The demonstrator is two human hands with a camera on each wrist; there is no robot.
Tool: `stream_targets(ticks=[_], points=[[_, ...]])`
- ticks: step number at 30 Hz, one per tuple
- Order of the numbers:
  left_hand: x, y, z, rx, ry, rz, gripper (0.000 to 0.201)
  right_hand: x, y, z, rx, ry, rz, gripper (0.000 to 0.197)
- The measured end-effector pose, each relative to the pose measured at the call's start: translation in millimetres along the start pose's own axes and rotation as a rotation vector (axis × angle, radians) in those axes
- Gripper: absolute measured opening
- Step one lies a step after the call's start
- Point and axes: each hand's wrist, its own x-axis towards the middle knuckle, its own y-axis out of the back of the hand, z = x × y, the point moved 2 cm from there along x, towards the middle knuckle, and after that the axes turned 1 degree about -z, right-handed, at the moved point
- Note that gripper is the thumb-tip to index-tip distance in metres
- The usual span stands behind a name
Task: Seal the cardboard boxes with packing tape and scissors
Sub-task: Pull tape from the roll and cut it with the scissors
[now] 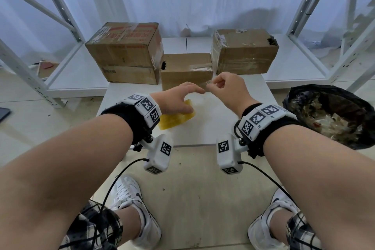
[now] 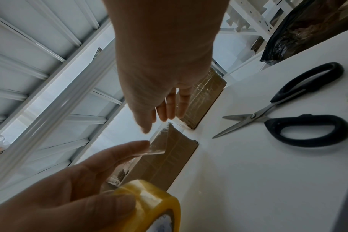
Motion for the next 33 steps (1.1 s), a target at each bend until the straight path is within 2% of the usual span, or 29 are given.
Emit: stream_targets(ticks=[3,5,7,11,14,17,20,22,24,27,33], points=[[0.3,0.1,1.5,0.031,0.008,-0.015,0.061,3.5,0.8,0.4,-0.076,0.021,0.028,0.006],[0.9,-2.4,1.7,0.092,0.012,-0.031,0.06,5.4,0.6,-1.7,-0.101,0.032,0.024,0.01],[3.2,-7.3,-0.3,0.187,0.031,-0.025,0.059,6.3,1.0,-5.9,-0.109,0.06,-0.007,0.01],[10.3,-16.0,-7.7,0.328,0.072,0.069,0.053,9.7,13.0,-12.8,-0.118,0.079,-0.042,0.008],[14.9,-22.1,-11.8,0.348,0.084,0.038,0.049,15.0,26.3,-13.6,-0.198,0.1,-0.109,0.008],[21.3,-18.2,-8.2,0.298,0.077,0.011,0.037,21.8,38.5,-12.4,-0.248,0.113,-0.198,0.009],[29.6,10.3,5.3,0.21,0.027,0.173,0.023,31.7,48.5,-12.6,-0.26,0.131,-0.26,0.01],[35.6,34.5,14.6,0.128,0.015,0.296,0.023,41.3,52.2,-13.1,-0.249,0.131,-0.287,0.011],[41.2,54.4,21.7,0.047,0.028,0.362,0.028,52.6,52.5,-14.5,-0.253,0.137,-0.311,0.011],[54.1,73.6,26.0,-0.041,0.018,0.37,0.033,72.4,47.2,-15.9,-0.233,0.137,-0.333,0.004],[77.6,77.4,5.2,-0.152,0.007,0.318,0.034,96.7,20.1,-4.7,-0.07,0.08,-0.338,0.011]])
